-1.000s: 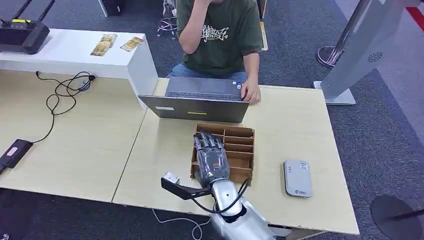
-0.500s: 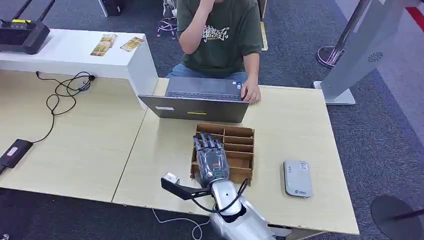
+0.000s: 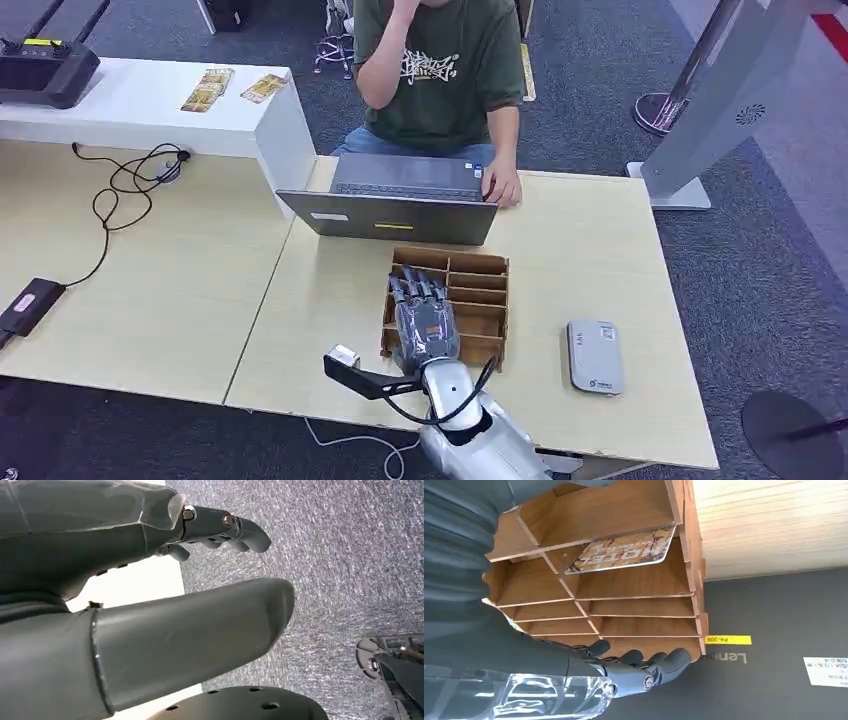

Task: Pass the card to the sensor for recognition and then transmit it.

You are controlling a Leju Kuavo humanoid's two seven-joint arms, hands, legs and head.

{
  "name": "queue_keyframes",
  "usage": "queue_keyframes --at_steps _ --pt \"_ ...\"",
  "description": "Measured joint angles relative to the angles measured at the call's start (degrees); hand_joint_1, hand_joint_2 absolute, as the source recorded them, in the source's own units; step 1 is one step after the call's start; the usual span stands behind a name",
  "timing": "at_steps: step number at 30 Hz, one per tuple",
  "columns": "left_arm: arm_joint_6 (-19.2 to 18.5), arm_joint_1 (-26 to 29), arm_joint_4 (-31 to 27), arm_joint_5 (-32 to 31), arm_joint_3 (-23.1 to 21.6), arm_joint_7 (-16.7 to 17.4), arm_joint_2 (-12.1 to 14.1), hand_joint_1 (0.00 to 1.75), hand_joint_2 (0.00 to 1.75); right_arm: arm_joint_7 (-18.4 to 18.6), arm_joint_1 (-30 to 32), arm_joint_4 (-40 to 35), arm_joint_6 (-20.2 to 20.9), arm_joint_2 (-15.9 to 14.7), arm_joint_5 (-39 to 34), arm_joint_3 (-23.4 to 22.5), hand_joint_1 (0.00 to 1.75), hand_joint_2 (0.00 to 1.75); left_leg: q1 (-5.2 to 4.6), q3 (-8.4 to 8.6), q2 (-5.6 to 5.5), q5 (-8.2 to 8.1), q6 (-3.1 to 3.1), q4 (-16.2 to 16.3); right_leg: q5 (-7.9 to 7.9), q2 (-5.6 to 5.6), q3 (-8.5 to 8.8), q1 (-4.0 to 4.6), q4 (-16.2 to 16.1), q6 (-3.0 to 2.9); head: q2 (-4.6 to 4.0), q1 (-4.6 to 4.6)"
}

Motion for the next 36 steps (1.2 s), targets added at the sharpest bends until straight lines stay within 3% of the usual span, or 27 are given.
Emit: queue_keyframes --at_steps 36 --pt "0.11 0.04 0.04 -0.61 0.76 -0.35 -0.02 0.00 0.00 0.83 1.83 -4.09 2.67 -1.29 1.70 -0.48 0.00 1.75 0.00 -0.01 0.05 0.00 0.00 0.00 0.00 0.03 -0.07 0.00 0.00 0.00 0.00 0.00"
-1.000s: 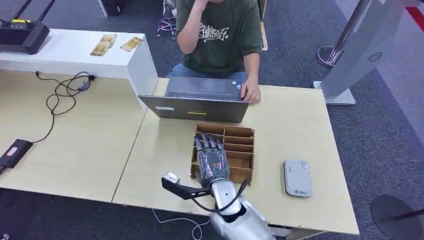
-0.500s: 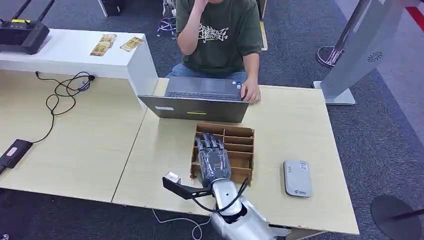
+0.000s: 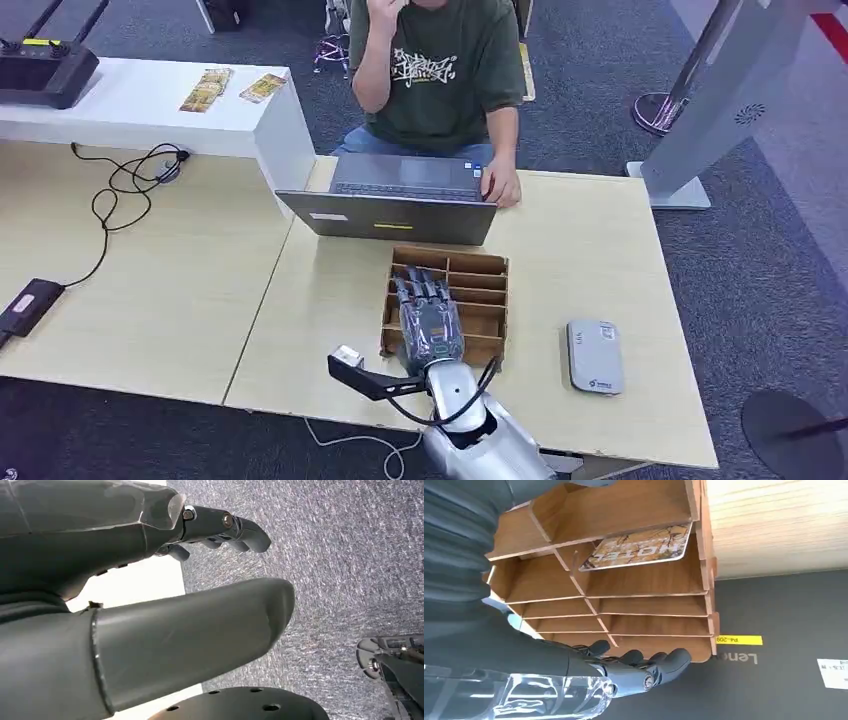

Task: Pass the card to the sensor for recognition and then transmit it.

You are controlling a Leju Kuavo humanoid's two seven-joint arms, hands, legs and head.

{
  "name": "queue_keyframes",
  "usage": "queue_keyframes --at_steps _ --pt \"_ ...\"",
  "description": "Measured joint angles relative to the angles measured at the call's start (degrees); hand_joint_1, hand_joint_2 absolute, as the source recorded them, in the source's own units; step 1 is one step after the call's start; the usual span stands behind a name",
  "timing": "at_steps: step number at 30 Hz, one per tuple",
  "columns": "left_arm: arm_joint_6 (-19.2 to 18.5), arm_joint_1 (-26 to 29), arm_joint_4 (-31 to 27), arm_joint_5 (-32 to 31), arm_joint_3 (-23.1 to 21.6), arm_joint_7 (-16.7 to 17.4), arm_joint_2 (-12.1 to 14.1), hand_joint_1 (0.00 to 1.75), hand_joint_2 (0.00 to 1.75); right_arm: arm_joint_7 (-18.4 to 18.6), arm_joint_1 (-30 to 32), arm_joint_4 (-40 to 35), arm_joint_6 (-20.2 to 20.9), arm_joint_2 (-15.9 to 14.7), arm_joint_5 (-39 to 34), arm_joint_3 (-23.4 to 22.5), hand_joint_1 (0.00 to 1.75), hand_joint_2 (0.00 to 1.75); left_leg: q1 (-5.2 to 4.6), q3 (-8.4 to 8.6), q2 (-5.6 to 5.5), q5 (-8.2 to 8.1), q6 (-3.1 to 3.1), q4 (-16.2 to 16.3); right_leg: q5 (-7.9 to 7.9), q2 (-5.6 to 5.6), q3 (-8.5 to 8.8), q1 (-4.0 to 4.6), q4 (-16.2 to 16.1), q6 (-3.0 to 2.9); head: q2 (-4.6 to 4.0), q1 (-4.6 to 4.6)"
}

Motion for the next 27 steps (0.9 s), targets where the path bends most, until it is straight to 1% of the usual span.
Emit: queue_keyframes --at_steps 23,24,25,26,27 --pt "0.00 0.00 0.00 0.00 0.00 0.00 0.00 0.00 0.00 -0.09 0.05 0.00 0.07 0.00 0.15 -0.24 0.00 1.75 0.00 0.00 0.00 0.00 0.00 0.00 0.00 0.00 0.00 0.00 0.00 0.00 0.00 0.00" --pt "0.00 0.00 0.00 0.00 0.00 0.00 0.00 0.00 0.00 -0.09 0.05 0.00 0.07 0.00 0.15 -0.28 0.21 1.75 0.00 0.00 0.00 0.00 0.00 0.00 0.00 0.00 0.00 0.00 0.00 0.00 0.00 0.00" --pt "0.02 0.00 0.00 0.00 0.00 0.00 0.00 0.00 0.00 -0.09 0.06 0.00 0.13 0.00 0.15 -0.31 0.73 1.75 0.00 0.00 0.00 0.00 0.00 0.00 0.00 0.00 0.00 0.00 0.00 0.00 0.00 0.00" --pt "0.02 0.00 0.00 0.00 0.00 0.00 0.00 0.00 0.00 -0.09 0.06 0.00 0.26 0.00 0.15 -0.33 0.89 1.75 0.00 0.00 0.00 0.00 0.00 0.00 0.00 0.00 0.00 0.00 0.00 0.00 0.00 -0.02" --pt "0.02 0.00 0.00 0.00 0.00 0.00 0.00 0.00 0.00 -0.09 0.06 0.00 0.28 0.00 0.15 -0.35 1.36 1.75 0.00 0.00 0.00 0.00 0.00 0.00 0.00 0.00 0.00 0.00 0.00 0.00 0.00 0.00"
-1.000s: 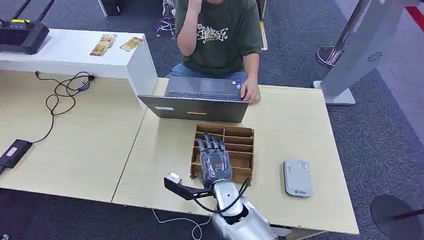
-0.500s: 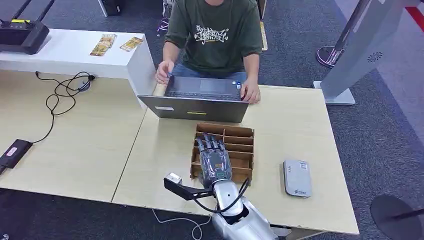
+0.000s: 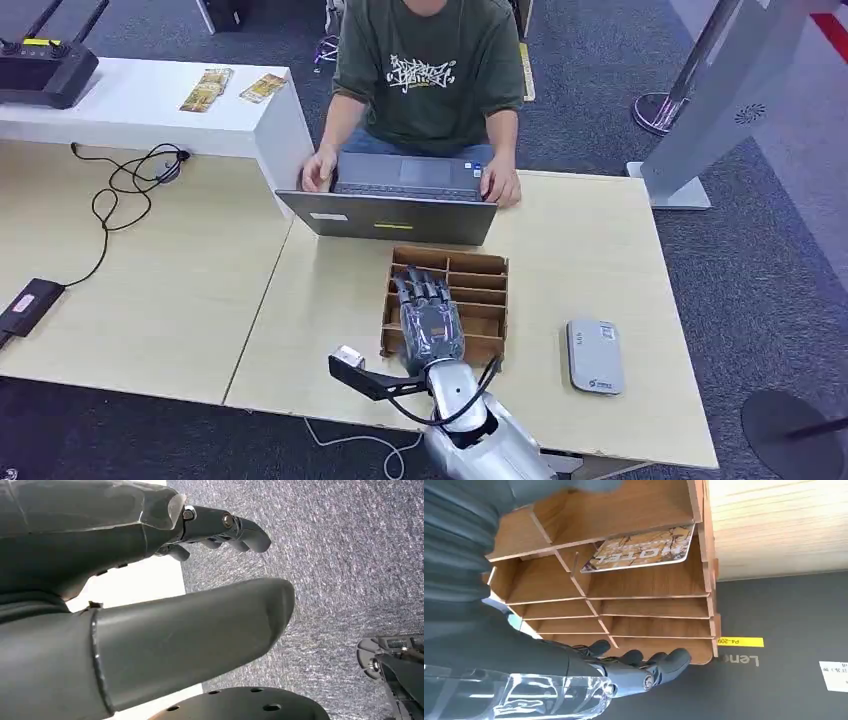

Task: Pass the card to the sensor for recognition and then transmit it.

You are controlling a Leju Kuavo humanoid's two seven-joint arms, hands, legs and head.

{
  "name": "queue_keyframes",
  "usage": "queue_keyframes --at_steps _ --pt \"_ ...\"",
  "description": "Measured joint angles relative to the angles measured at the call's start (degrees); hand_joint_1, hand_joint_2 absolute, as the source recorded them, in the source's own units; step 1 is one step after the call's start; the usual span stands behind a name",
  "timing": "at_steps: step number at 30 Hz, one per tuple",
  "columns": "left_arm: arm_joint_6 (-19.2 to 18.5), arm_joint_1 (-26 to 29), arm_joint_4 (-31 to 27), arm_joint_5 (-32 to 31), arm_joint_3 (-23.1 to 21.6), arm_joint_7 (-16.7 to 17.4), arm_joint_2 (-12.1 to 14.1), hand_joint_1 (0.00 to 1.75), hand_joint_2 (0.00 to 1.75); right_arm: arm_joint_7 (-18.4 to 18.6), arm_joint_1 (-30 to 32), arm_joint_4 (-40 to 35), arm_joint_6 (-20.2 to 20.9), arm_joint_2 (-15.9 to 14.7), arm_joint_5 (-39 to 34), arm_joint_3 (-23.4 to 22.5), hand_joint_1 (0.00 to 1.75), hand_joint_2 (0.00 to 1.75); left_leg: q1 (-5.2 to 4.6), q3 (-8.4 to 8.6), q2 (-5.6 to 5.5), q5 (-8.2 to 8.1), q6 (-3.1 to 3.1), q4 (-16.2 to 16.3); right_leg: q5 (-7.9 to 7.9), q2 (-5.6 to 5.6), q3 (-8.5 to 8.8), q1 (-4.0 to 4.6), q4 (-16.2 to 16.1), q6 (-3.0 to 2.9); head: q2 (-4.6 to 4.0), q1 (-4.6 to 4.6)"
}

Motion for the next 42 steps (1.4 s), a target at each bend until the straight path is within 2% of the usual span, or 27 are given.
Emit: queue_keyframes --at_steps 2,4,9,15,20,28,34,36,37,38,42 --pt "0.00 0.00 0.00 0.00 0.00 0.00 0.00 0.00 0.00 0.00 0.00 0.00 0.02 0.00 0.00 -0.02 1.61 1.75 0.00 0.00 0.00 0.00 0.00 0.00 0.00 0.00 0.00 0.00 0.00 0.00 0.00 0.00" --pt "0.00 0.00 0.00 0.00 0.00 0.00 0.00 0.00 0.00 0.00 0.01 0.00 0.04 0.00 0.00 -0.04 1.69 1.75 0.00 0.00 0.00 0.00 0.00 0.00 0.00 0.00 0.00 0.00 0.00 0.00 0.00 0.00" --pt "0.00 0.00 0.00 0.00 0.00 0.00 0.00 0.00 0.00 0.00 0.02 -0.04 0.00 0.00 0.07 -0.04 1.69 1.75 0.00 0.00 0.00 0.00 0.00 0.00 0.00 0.00 0.01 0.00 0.00 0.00 0.00 0.00" --pt "0.00 0.00 0.00 0.00 0.00 0.00 0.00 0.00 0.00 0.00 0.04 -0.42 -0.04 -0.02 0.33 -0.04 1.57 1.75 0.00 0.00 0.00 0.00 0.00 0.00 0.00 0.00 0.01 0.00 0.00 0.00 0.00 0.00" --pt "0.00 0.00 0.00 0.00 0.00 0.00 0.00 0.00 0.00 0.00 0.04 -0.48 -0.04 -0.04 0.33 -0.04 1.54 1.75 0.00 0.01 0.00 0.00 0.00 0.00 0.00 0.00 0.01 0.00 0.00 0.00 0.00 0.00" --pt "0.00 0.00 0.00 0.00 0.00 0.00 0.00 0.00 0.00 0.00 0.04 -0.50 0.13 -0.04 0.31 -0.04 1.62 1.75 0.00 0.01 0.00 0.00 0.00 0.00 0.00 0.00 0.02 0.00 0.00 0.00 0.00 0.00" --pt "0.00 0.00 0.00 -0.02 0.00 0.00 0.00 0.00 0.00 -0.13 0.04 -0.50 0.39 -0.04 -0.13 -0.04 1.59 1.75 0.00 0.01 0.00 0.00 0.00 0.00 0.00 0.00 0.02 0.00 0.00 0.00 0.00 0.00" --pt "0.02 0.00 0.00 -0.07 0.00 0.00 0.00 0.00 0.00 -0.13 0.04 -0.50 0.39 -0.04 -0.17 -0.04 1.61 1.75 0.00 0.01 0.00 0.00 0.00 0.00 0.00 0.00 0.02 0.00 0.00 0.00 0.00 -0.02" --pt "0.00 0.00 0.00 -0.07 0.00 0.00 0.00 0.00 0.00 -0.13 0.04 -0.50 0.37 -0.04 -0.20 -0.04 1.68 1.75 0.00 0.01 0.00 0.00 0.00 0.00 0.00 0.00 0.02 0.00 0.00 0.00 0.00 0.00" --pt "0.00 0.00 0.00 -0.09 0.00 0.00 0.00 0.00 0.00 -0.20 0.04 -0.52 -0.09 -0.04 -0.44 -0.07 1.73 1.75 0.00 0.01 0.00 0.00 0.00 0.00 0.00 0.00 0.02 0.00 0.00 0.00 0.00 -0.02" --pt "-0.02 0.01 0.00 -0.18 0.00 0.00 0.00 0.00 0.00 -0.85 0.54 -1.88 -3.96 -0.22 -2.23 -1.14 1.69 1.75 0.00 0.00 -0.01 0.00 0.00 0.00 0.00 0.00 0.01 0.00 0.00 0.00 0.00 0.00"
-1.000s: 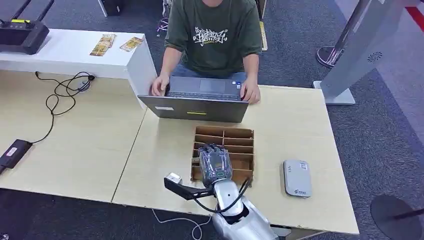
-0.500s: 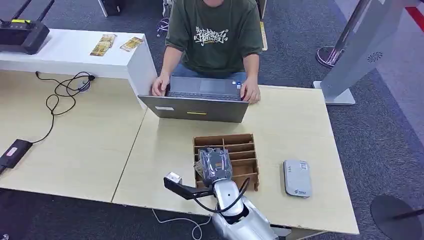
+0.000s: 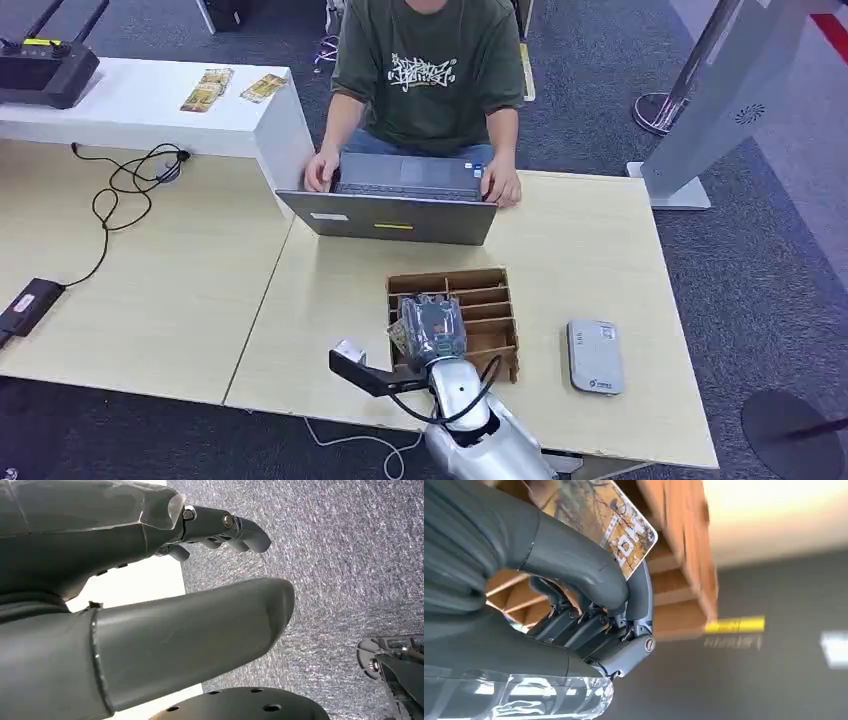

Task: Pass the card to the sensor for recognition and then transmit it.

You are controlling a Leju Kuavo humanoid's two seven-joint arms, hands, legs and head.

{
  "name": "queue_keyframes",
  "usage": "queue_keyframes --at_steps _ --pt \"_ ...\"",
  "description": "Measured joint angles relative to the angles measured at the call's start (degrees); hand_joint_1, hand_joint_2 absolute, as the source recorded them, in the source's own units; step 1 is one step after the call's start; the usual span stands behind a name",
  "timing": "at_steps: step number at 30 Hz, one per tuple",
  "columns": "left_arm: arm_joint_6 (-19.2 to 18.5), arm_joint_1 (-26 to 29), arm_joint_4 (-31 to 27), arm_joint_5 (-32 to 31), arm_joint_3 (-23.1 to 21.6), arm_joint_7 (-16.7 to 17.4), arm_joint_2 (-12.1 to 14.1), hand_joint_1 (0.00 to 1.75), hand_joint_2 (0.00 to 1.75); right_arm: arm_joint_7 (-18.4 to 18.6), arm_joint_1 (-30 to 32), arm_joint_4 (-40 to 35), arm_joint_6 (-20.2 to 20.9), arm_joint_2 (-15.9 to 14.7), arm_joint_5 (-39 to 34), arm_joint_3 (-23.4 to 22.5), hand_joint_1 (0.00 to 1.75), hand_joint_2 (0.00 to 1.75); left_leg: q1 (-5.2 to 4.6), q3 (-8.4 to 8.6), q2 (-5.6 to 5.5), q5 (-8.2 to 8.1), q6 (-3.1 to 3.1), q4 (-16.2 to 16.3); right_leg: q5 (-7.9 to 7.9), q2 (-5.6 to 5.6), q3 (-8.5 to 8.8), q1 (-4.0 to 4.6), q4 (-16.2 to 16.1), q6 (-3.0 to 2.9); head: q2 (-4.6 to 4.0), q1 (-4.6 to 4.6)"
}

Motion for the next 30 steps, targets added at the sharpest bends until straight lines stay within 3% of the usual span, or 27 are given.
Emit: queue_keyframes --at_steps 5,12,18,20,25,30 --pt "0.02 0.05 0.00 -0.09 0.00 0.00 0.00 0.00 0.00 -1.49 2.16 -5.88 -6.12 -0.98 -0.94 -3.24 1.71 1.75 0.00 0.00 -0.01 0.00 0.00 0.00 0.00 0.00 0.00 0.00 0.00 0.00 0.00 0.00" --pt "0.09 0.08 0.00 -0.20 0.00 -0.42 0.00 0.00 0.00 -6.39 6.31 -13.55 -12.89 -2.05 -2.93 -8.50 1.71 1.75 0.00 -0.01 0.00 -0.01 0.00 0.00 0.00 0.00 -0.01 0.00 -0.01 0.00 0.00 -0.02" --pt "0.00 0.07 0.00 -0.24 0.00 -0.44 -0.24 0.00 0.00 -10.19 8.78 -16.98 -15.69 -2.66 -7.26 -11.12 1.71 1.75 0.00 0.00 0.00 -0.01 0.00 0.00 0.00 0.00 -0.01 0.00 -0.01 0.00 0.00 -0.02" --pt "0.00 0.06 0.00 -0.26 0.00 -0.44 -0.28 0.00 0.00 -12.68 9.43 -17.59 -15.71 -2.69 -12.01 -12.13 1.73 1.75 0.00 0.00 0.00 -0.01 0.00 0.00 0.00 0.00 -0.01 0.00 -0.01 0.00 0.00 -0.02" --pt "0.02 0.06 0.00 -0.33 0.00 -0.11 -0.31 0.00 0.00 -21.23 10.71 -19.36 -15.38 -2.69 -31.63 -15.66 1.75 1.75 -0.01 -0.01 0.00 -0.01 0.00 0.00 0.00 0.00 -0.01 -0.01 -0.01 0.00 0.00 0.00" --pt "0.09 0.06 0.00 -0.39 0.00 0.02 -0.39 0.00 0.00 -27.40 11.58 -21.39 -18.66 -2.67 -40.08 -19.19 1.75 1.75 -0.01 -0.01 0.00 -0.01 0.00 0.00 0.00 0.00 -0.01 -0.01 -0.01 0.00 0.00 -0.02"
